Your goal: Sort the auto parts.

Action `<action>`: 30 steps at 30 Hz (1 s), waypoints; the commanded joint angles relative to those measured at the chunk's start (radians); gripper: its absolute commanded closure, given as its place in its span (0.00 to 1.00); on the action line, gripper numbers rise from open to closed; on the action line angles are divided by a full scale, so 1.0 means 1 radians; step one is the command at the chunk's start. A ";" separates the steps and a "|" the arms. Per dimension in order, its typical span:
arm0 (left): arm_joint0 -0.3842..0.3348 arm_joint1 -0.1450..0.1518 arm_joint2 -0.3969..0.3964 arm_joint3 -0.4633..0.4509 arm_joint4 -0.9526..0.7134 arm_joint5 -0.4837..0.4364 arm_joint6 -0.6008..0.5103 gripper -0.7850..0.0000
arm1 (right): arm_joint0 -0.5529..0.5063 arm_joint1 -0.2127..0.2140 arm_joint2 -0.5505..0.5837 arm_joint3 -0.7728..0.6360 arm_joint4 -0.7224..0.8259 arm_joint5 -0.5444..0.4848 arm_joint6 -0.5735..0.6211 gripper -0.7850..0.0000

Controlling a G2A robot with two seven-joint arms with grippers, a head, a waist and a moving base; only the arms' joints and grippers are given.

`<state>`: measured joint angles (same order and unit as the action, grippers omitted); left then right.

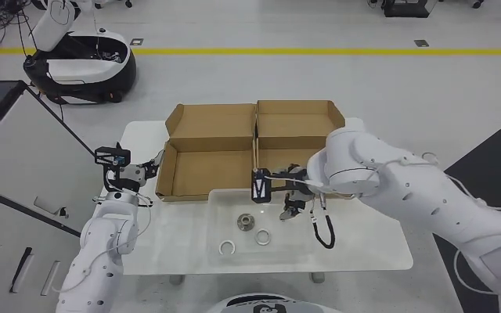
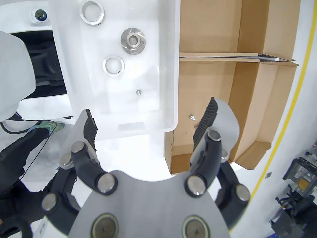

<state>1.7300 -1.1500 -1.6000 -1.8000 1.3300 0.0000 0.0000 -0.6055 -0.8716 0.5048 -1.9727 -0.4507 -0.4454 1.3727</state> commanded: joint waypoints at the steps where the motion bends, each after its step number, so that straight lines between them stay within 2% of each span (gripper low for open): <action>1: 0.000 0.000 0.000 0.000 0.000 0.000 0.000 0.00 | -0.007 -0.001 -0.003 -0.002 -0.002 0.000 0.001 0.25; 5: 0.000 0.000 0.000 0.000 0.000 0.000 0.000 0.00 | -0.025 0.000 -0.010 0.011 -0.016 0.002 -0.002 0.31; 8: 0.000 0.000 0.000 0.000 0.000 0.000 0.000 0.00 | -0.040 0.000 -0.016 0.025 -0.032 -0.002 -0.005 0.43; 11: 0.000 0.000 0.000 0.000 0.000 0.000 0.000 0.00 | -0.055 -0.002 -0.029 0.034 -0.042 -0.010 -0.008 0.47; 30: 0.000 0.000 0.000 0.000 0.000 0.000 0.000 0.00 | -0.068 -0.008 -0.166 0.091 -0.175 -0.031 -0.029 0.51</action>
<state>1.7300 -1.1500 -1.6000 -1.8000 1.3300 0.0000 0.0000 -0.6745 -0.8782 0.3430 -1.8863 -0.6220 -0.4747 1.3454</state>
